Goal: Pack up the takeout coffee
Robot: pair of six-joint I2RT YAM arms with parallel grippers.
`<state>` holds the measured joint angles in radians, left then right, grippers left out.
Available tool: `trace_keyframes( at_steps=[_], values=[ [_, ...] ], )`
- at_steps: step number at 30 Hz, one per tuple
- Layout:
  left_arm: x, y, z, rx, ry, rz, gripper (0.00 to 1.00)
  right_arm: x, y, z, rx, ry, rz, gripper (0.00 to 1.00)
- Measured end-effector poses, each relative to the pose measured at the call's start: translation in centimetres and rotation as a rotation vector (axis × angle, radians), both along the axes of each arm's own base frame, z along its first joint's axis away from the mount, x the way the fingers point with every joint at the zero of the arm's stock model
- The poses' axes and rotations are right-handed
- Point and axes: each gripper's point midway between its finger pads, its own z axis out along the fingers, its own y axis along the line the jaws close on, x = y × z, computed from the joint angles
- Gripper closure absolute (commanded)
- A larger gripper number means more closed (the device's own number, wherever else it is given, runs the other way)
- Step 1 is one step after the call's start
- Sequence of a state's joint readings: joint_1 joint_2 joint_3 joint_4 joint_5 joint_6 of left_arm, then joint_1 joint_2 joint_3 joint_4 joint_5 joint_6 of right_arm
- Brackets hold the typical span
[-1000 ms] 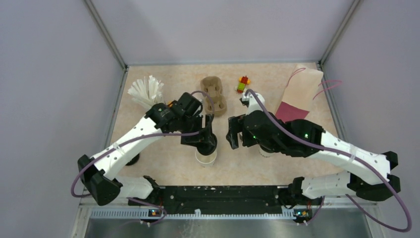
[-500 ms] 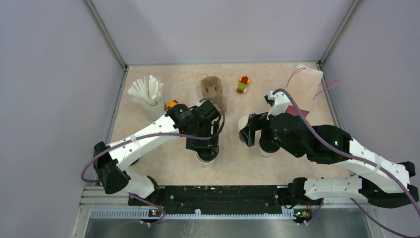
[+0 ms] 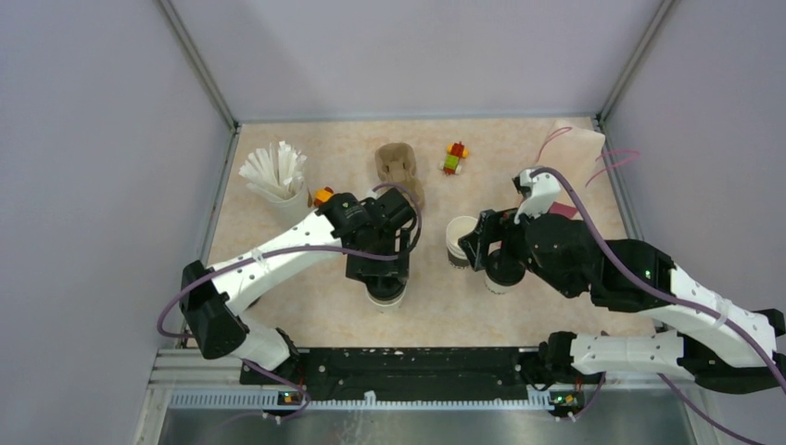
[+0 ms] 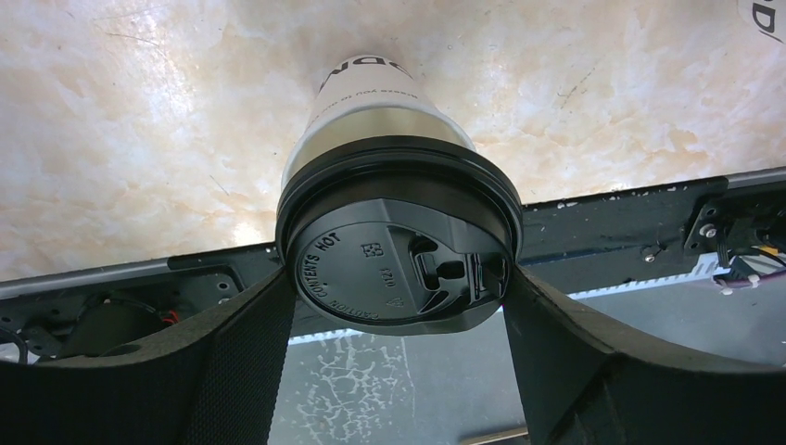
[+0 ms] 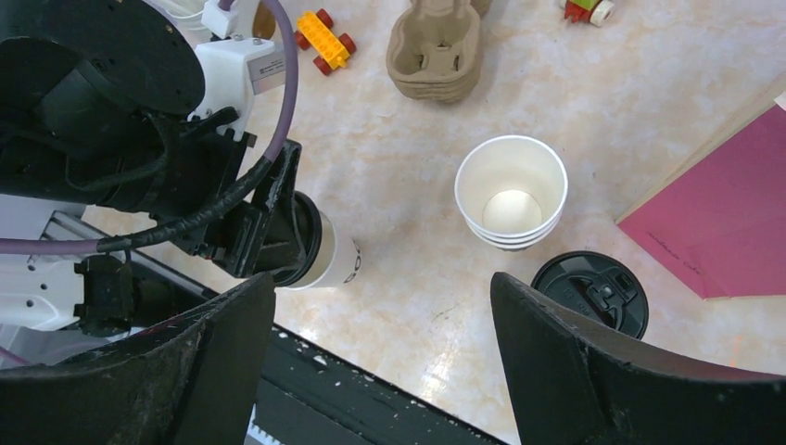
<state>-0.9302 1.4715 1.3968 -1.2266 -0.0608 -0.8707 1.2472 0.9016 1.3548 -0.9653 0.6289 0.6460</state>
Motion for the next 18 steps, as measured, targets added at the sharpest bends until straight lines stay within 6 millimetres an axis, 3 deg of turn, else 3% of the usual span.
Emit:
trace_keyframes(
  at_steps=[18],
  values=[
    [0.1, 0.2, -2.5, 0.088, 0.054, -0.005, 0.12, 0.5, 0.0, 0.5, -0.029, -0.048, 0.007, 0.14]
  ],
)
